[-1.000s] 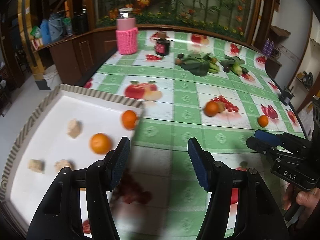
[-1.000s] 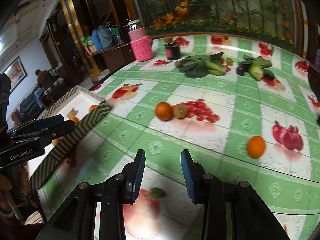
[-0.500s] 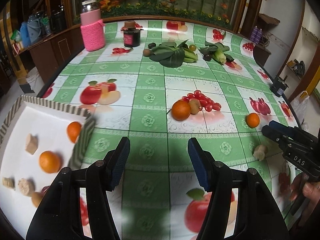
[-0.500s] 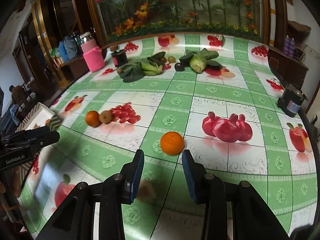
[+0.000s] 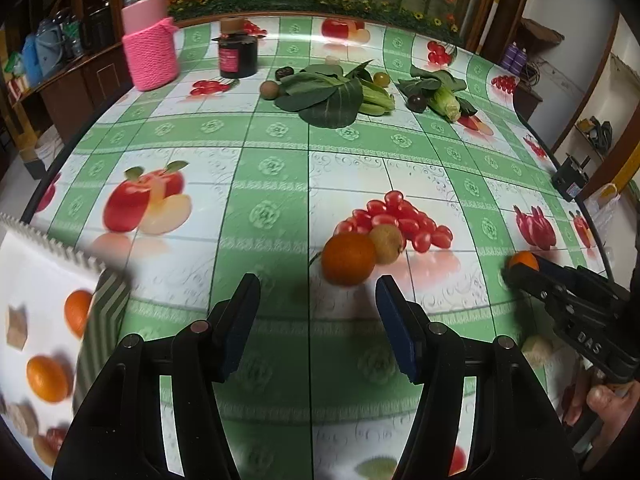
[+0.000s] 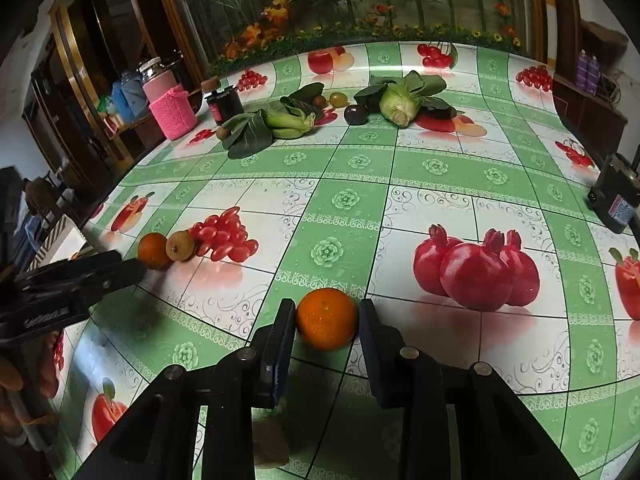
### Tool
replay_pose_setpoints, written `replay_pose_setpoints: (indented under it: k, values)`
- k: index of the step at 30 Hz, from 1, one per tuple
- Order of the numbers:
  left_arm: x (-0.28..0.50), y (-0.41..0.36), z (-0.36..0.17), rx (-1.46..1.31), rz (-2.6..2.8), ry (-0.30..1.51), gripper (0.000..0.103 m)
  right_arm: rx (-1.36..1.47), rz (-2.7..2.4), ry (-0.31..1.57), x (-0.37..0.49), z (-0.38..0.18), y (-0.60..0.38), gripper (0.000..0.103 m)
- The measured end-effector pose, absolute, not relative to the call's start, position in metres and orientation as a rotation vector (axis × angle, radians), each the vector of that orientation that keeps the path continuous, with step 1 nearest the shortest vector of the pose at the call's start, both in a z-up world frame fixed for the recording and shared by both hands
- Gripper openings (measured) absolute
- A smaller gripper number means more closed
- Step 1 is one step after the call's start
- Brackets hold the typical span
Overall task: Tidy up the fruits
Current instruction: 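Grasp a brown round fruit with the left tool while the right tool grasps an orange, then carry the brown fruit into the white tray with the left tool while the right releases the orange there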
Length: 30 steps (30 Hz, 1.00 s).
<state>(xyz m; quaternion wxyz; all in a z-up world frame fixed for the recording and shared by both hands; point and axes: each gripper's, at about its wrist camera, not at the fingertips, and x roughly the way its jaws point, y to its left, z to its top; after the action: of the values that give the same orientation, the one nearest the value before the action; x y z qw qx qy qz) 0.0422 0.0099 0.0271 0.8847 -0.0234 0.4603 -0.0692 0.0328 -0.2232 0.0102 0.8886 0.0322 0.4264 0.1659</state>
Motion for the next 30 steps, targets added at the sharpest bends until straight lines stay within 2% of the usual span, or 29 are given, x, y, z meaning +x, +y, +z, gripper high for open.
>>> replay_pose_setpoints:
  k: [6, 8, 9, 14, 30]
  values:
    - [0.056, 0.0, 0.02, -0.007, -0.173, 0.952, 0.06, 0.084, 0.378, 0.887, 0.035, 0.01, -0.223, 0.031]
    - [0.06, 0.002, 0.016, -0.022, -0.179, 0.955, 0.051, 0.077, 0.385, 0.885, 0.035, 0.01, -0.222, 0.031]
    - [0.06, 0.003, 0.016, -0.025, -0.175, 0.942, 0.039, 0.074, 0.386, 0.884, 0.035, 0.01, -0.222, 0.031]
    - [0.055, 0.006, 0.018, -0.033, -0.174, 0.939, 0.03, 0.073, 0.389, 0.885, 0.034, 0.01, -0.222, 0.03]
    - [-0.025, 0.063, 0.06, -0.123, -0.175, 0.884, 0.03, 0.074, 0.531, 0.813, -0.009, 0.044, -0.178, 0.03]
